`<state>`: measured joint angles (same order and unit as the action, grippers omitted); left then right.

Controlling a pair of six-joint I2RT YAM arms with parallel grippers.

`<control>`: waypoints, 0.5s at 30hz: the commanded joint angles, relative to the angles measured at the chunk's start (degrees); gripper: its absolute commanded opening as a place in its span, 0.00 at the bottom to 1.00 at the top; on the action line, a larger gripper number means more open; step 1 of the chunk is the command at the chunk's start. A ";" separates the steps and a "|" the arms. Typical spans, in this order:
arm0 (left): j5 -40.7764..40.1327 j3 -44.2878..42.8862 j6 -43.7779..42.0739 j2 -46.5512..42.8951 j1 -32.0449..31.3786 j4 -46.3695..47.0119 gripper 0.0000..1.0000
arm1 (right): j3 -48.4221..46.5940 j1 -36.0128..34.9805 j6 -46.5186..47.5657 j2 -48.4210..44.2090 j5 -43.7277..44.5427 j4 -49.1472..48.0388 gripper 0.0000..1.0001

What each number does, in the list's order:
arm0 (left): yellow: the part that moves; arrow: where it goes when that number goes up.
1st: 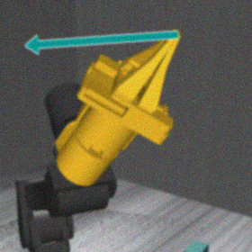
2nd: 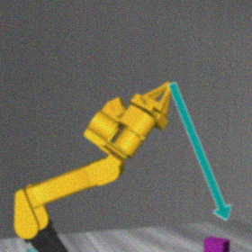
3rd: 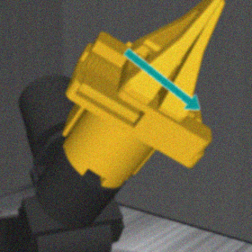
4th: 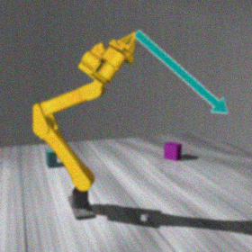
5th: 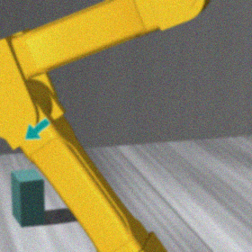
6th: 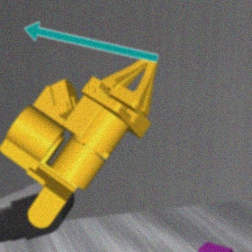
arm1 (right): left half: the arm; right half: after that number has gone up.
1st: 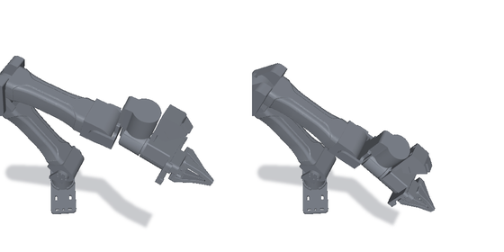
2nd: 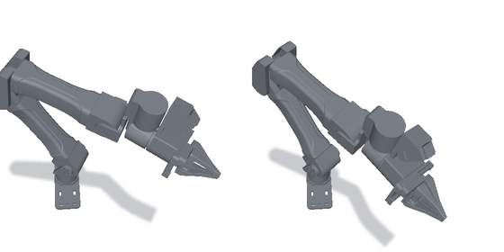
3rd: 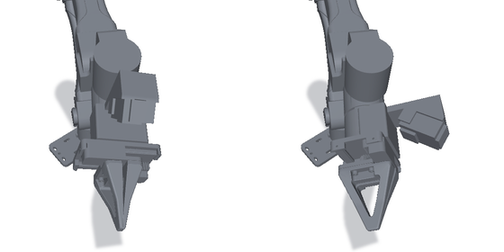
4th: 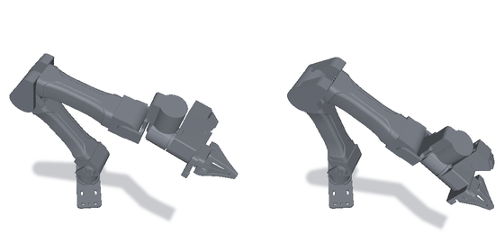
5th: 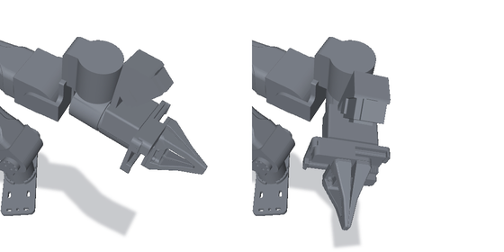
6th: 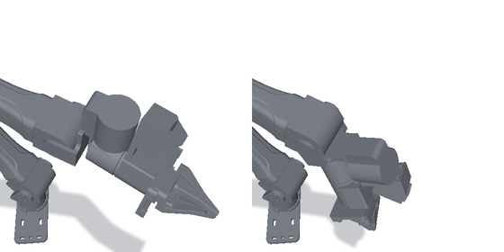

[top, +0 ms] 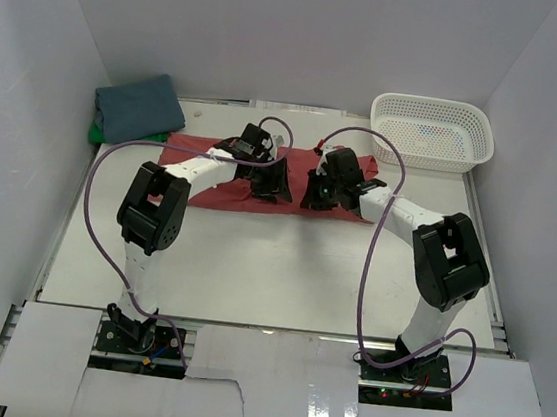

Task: Fold and stack the t-shirts
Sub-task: Fold the other side of the tshirt into a rectangle

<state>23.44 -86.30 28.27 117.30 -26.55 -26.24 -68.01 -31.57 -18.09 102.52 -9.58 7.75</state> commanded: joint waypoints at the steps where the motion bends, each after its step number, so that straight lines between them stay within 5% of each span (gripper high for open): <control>1: 1.61 -2.73 -1.02 -0.58 0.00 1.45 0.60 | -1.07 0.54 -0.63 1.97 2.19 -0.99 0.08; 15: 1.17 -2.12 -2.17 0.21 -0.09 1.19 0.60 | 1.03 5.82 -0.72 3.92 6.33 -0.80 0.08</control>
<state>23.68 -86.83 27.16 117.67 -26.63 -25.63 -67.59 -26.74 -19.05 106.39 -4.75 7.60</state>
